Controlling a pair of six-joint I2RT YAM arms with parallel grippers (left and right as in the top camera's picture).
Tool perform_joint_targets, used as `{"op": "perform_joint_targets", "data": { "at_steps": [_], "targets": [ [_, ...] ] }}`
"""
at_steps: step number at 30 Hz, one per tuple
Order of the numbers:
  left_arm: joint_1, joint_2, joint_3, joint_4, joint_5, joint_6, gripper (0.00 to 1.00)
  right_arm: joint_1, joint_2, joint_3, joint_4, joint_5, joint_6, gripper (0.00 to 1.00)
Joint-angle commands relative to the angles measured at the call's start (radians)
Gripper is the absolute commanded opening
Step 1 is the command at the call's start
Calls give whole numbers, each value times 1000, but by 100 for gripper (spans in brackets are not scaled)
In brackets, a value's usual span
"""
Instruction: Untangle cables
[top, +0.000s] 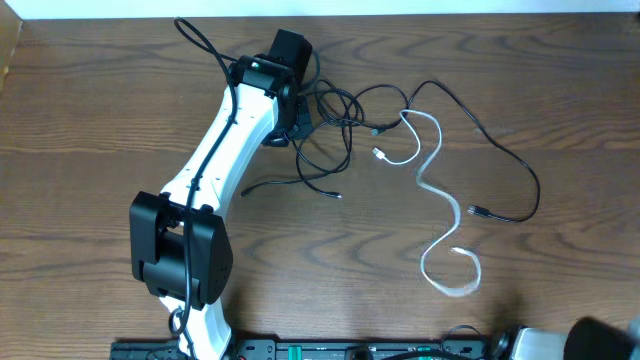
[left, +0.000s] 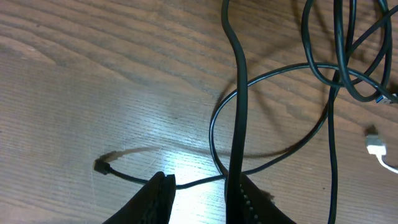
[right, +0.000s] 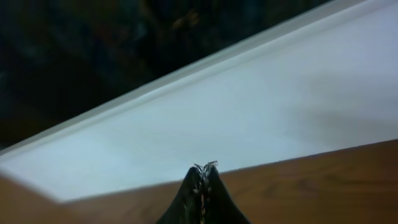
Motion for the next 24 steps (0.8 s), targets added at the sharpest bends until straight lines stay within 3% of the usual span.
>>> {"op": "perform_joint_targets", "data": {
  "at_steps": [1,4,9,12,14,17,22,24],
  "targets": [
    [1,14,-2,-4,-10,1,33,-41,98,15,23,3,2,1],
    [1,14,-2,-4,-10,2,33,-28,156,15,-41,-69,-19,1],
    [1,14,-2,-3,-10,2,33,41,188,15,-232,-86,-186,2],
    [1,14,-2,-13,-9,2,33,88,188,15,-441,-85,-321,14],
    [1,14,-2,-19,-9,2,33,114,189,9,-600,-45,-450,31],
    [1,14,-2,-19,-9,2,34,141,189,-27,-721,30,-555,46],
    [1,14,-2,-18,-9,2,37,195,189,-174,-772,47,-709,64],
    [1,14,-2,-18,-9,2,37,227,189,-261,-742,47,-737,66]
  ]
}}
